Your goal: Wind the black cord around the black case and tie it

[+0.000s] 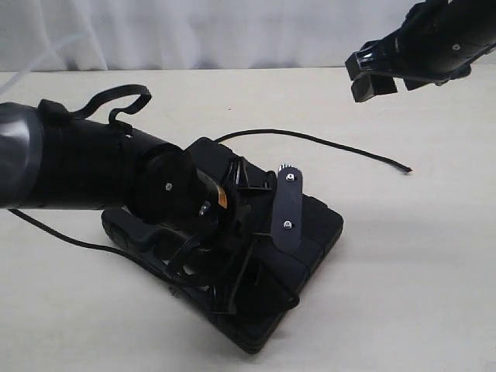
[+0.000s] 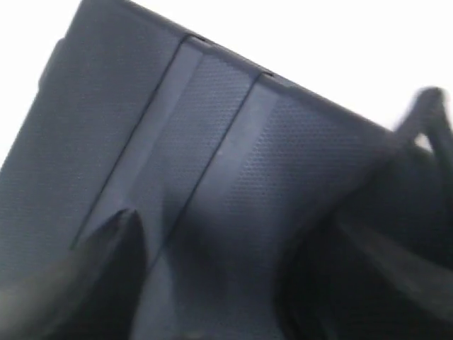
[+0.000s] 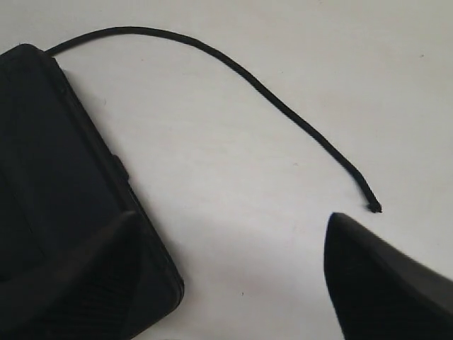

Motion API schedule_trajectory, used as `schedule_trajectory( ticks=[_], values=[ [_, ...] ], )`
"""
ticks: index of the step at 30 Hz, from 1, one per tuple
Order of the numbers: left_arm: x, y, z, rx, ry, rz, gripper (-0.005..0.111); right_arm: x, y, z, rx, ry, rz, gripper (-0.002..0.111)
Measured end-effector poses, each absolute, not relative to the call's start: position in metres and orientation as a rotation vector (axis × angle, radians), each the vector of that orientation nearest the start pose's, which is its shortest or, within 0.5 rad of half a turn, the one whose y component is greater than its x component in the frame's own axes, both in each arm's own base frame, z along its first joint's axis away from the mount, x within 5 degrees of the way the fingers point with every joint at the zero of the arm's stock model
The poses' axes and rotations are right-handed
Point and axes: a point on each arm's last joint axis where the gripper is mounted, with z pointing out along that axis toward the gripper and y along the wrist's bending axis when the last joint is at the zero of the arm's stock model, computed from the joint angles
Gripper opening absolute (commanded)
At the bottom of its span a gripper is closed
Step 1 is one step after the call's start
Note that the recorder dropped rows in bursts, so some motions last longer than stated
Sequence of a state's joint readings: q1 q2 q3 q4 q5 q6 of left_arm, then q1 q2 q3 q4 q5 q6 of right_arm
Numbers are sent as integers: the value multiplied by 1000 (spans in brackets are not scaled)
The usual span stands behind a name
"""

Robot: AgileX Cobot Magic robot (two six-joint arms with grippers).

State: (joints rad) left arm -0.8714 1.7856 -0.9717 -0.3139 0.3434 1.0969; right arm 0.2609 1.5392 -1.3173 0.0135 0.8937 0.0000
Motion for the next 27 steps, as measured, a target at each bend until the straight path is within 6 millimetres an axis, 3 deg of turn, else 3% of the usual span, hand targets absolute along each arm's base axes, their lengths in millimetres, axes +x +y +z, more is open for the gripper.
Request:
schedule_trajectory(
  ticks=[3,4,8,13,18,23,27],
  values=[
    [216,-271,160,1968,1721,-150,6,317,86,317,-346,2578,107,60],
    [216,-271,159,1969,1722,-150,0,317,86,317,-349,2577,107,57],
    [217,-271,159,1973,1706,-138,0,318,86,314,-353,2565,107,47],
    [220,-272,169,1897,1681,-124,0,319,83,299,-375,2553,48,47],
    [221,-270,209,1752,1576,-103,0,327,78,275,-370,2600,-38,47],
    [227,-255,246,1603,1520,-76,0,335,67,265,-325,2622,-61,47],
    [238,-239,256,1502,1574,-73,0,340,56,260,-254,2636,-56,50]
  ],
)
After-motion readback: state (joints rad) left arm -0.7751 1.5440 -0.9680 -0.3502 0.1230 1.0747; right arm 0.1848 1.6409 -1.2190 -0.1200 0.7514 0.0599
